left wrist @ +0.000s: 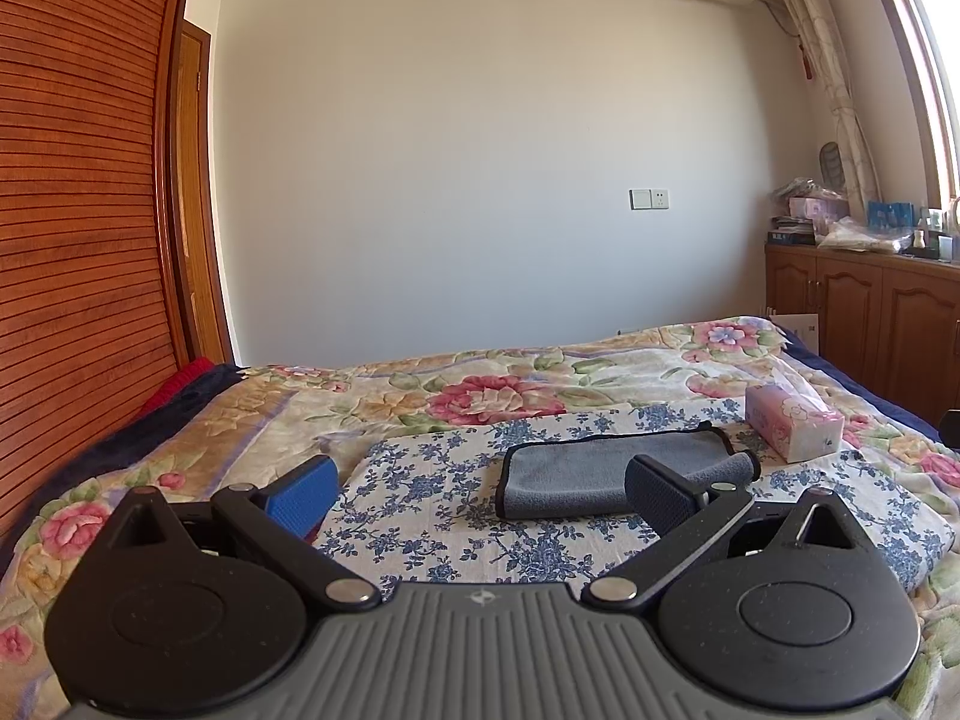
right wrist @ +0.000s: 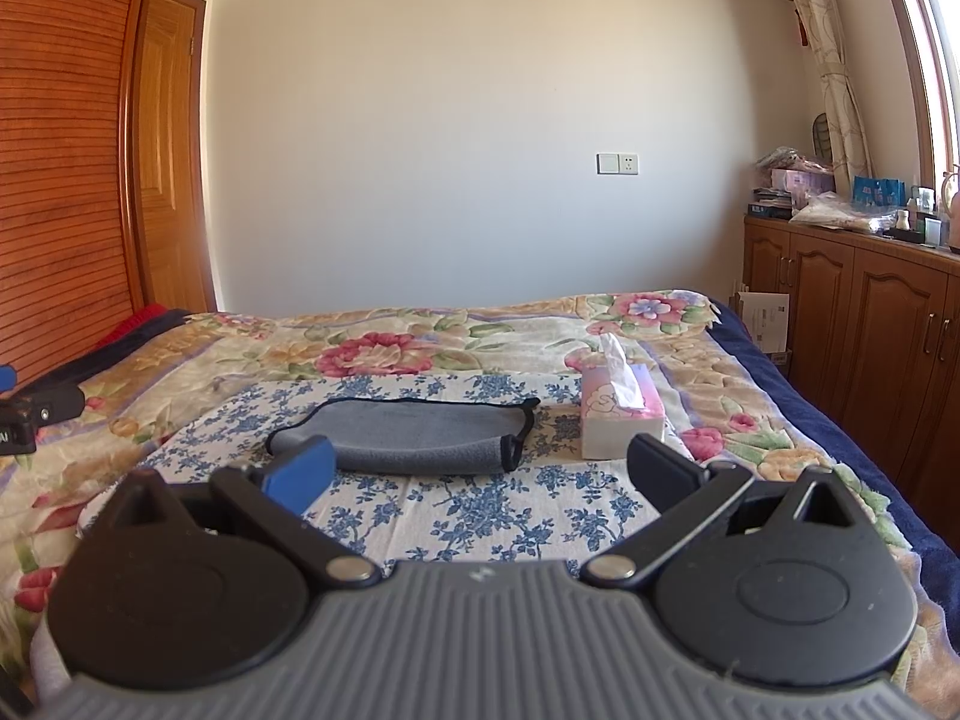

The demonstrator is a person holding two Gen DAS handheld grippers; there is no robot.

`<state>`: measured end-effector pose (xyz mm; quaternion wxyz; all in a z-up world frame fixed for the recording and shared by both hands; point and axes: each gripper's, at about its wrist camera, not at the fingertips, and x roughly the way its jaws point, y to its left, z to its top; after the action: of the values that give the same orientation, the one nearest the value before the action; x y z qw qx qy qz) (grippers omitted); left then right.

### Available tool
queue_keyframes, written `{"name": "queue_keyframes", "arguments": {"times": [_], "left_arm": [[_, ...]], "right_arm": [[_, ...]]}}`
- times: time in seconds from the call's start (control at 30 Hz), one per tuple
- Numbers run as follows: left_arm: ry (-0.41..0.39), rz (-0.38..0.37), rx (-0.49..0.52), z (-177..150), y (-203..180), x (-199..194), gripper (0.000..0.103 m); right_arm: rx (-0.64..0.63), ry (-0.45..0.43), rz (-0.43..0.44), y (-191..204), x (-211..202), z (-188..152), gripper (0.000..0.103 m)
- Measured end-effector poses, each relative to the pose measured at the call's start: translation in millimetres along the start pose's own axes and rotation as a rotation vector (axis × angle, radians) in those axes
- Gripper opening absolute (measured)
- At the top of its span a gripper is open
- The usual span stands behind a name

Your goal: Fold towel

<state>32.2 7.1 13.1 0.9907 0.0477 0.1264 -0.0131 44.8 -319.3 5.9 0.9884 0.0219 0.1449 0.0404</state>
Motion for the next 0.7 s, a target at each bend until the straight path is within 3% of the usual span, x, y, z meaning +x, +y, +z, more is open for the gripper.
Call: {"name": "queue_keyframes", "arguments": {"times": [0.7], "left_arm": [[-0.001,0.001,0.002,-0.7,-2.6,-1.1,0.103]], "right_arm": [[0.000,0.000,0.000,1.1,-0.6,-0.4,0.103]]}}
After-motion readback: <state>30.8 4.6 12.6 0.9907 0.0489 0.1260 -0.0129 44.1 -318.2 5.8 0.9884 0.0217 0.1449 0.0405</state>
